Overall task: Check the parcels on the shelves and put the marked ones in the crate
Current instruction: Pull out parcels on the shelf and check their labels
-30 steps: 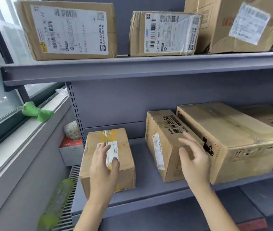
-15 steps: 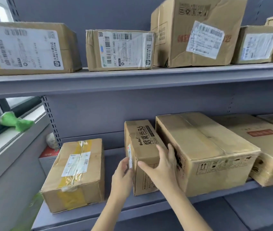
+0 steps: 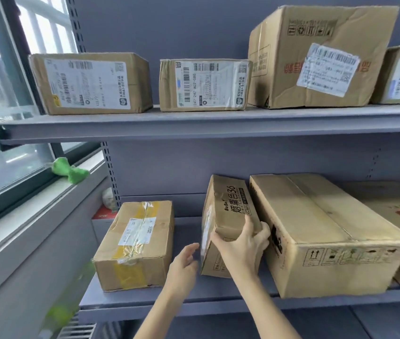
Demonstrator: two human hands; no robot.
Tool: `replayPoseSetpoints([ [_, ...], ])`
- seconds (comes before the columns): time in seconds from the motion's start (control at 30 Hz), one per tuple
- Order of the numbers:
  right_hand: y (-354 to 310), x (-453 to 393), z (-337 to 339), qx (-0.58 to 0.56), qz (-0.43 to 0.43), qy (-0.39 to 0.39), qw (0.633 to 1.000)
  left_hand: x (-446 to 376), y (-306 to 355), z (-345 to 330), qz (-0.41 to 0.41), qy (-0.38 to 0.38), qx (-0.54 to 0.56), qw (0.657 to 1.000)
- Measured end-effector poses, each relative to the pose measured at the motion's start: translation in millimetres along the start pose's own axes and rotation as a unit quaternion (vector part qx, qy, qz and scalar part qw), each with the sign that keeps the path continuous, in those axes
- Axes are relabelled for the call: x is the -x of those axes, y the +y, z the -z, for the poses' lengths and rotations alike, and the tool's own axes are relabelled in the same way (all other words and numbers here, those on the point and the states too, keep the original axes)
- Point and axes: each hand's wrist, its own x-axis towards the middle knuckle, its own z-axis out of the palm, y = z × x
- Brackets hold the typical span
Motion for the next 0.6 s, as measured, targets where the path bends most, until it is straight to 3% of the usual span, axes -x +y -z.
replayPoseSetpoints([
  [0.37, 15, 41, 13, -0.145, 0.01, 0.1, 0.984, -1, -10, -15, 0.003, -0.005, 0.054, 0.999],
  [0.6, 19, 66, 49, -0.325, -0.097, 0.081, 0.937, 35, 7, -7, -0.062, 0.114, 0.169, 0.977],
])
